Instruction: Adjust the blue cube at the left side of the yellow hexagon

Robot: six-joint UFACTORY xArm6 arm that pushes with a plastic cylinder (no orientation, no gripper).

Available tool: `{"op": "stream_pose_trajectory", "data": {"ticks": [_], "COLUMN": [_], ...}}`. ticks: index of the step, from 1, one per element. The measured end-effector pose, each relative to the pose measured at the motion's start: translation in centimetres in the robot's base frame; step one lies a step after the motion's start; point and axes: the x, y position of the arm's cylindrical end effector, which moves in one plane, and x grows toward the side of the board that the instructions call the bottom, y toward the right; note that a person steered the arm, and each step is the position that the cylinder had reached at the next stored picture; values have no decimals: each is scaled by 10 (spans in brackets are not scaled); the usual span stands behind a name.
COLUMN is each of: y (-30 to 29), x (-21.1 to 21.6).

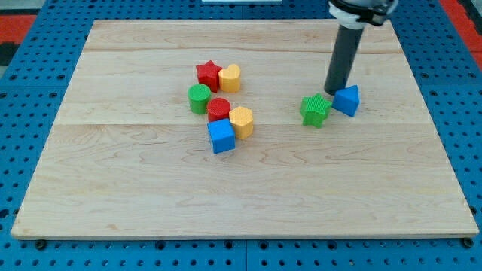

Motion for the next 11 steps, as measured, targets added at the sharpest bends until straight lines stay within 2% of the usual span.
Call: {"op": "stream_pose_trajectory", "data": {"ticks": [2,3,4,5,6,7,9,10,11], "y": [-39,-33,-22,-39,-103,-141,-176,-176,-237], "x": [25,45,85,126,136,121,103,130,121]}}
